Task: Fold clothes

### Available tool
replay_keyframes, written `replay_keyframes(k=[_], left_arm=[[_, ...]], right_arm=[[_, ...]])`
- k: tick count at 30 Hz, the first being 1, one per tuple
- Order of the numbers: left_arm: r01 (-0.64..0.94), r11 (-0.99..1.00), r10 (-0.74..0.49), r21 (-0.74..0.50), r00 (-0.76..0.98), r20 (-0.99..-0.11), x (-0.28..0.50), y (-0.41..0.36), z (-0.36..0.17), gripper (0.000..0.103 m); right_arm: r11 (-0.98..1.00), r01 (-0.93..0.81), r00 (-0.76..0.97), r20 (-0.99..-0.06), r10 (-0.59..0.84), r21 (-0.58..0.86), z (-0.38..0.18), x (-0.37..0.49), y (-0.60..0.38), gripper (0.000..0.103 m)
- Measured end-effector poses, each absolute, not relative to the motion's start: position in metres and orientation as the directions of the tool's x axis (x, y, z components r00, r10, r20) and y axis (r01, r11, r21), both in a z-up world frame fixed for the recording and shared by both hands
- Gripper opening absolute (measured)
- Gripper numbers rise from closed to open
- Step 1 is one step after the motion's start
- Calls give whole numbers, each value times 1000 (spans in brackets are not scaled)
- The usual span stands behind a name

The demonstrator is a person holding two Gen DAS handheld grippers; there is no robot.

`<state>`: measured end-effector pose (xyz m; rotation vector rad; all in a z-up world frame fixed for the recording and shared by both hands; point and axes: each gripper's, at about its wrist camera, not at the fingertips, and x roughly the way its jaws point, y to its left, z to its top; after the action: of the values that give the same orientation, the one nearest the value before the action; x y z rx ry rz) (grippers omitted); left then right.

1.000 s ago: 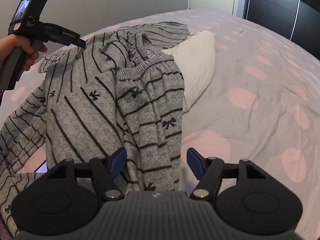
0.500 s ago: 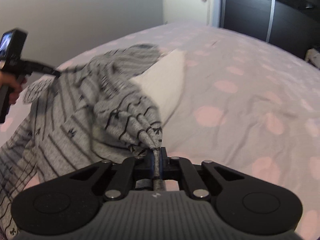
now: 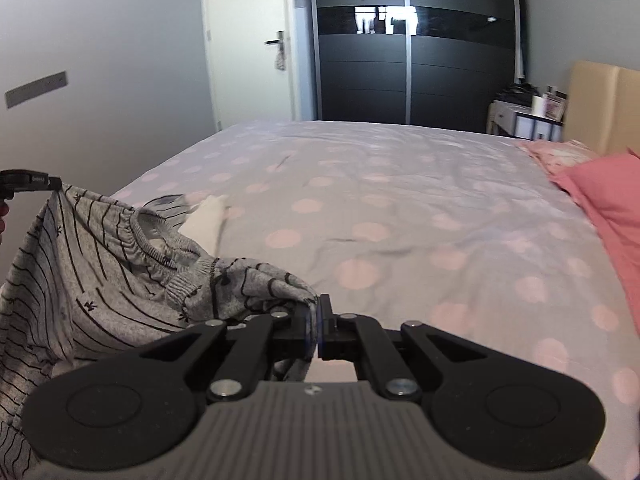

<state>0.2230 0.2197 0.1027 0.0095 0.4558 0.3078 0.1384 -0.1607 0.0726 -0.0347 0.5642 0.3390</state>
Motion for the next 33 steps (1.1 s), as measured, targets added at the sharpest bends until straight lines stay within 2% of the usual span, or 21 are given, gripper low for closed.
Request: replay_keyframes(k=[4, 6, 9, 13, 15, 18, 19, 21, 23, 25, 30, 33], left_arm=[[-201, 976, 217, 83, 907, -360, 246, 156, 141, 0], [-116, 988, 148, 106, 912, -383, 261, 120, 155, 0], [113, 978, -2, 173, 843, -538, 280, 60, 145, 0], [278, 919, -44, 278, 775, -631, 280, 12, 96, 0], [326, 900, -49, 290, 735, -676, 277, 7, 67, 1], [394, 870, -49, 297, 668, -743, 273, 11, 26, 10], [411, 861, -46, 298, 648, -760, 269, 13, 12, 16], [441, 841, -39, 312, 626, -779, 257, 17, -10, 25], [464, 824, -41, 326, 621, -783, 248, 23, -23, 35], [490, 812, -58, 318, 609, -791, 240, 28, -29, 44], [558, 782, -115, 277, 566, -816, 243, 35, -49, 48], [597, 756, -144, 268, 551, -822, 250, 35, -58, 50]], right_arm=[[964, -258, 822, -509, 255, 66, 83, 109, -210, 4], [967, -234, 819, -516, 251, 99, 84, 99, -233, 4], [968, -195, 759, -600, 251, 159, 72, 100, -259, 4], [973, -160, 659, -716, 230, 166, 35, 100, -278, 4], [974, -168, 624, -749, 223, 150, 16, 98, -282, 4], [973, -202, 583, -784, 213, 114, -11, 94, -282, 5], [972, -211, 573, -793, 206, 100, -19, 94, -283, 6], [973, -220, 564, -806, 179, 62, -31, 93, -286, 21], [970, -236, 583, -791, 183, 50, -30, 87, -293, 27], [963, -267, 615, -763, 200, 37, -25, 81, -293, 28], [914, -404, 665, -693, 278, -21, -20, 74, -270, 38], [880, -473, 637, -708, 306, -46, -27, 79, -250, 41]])
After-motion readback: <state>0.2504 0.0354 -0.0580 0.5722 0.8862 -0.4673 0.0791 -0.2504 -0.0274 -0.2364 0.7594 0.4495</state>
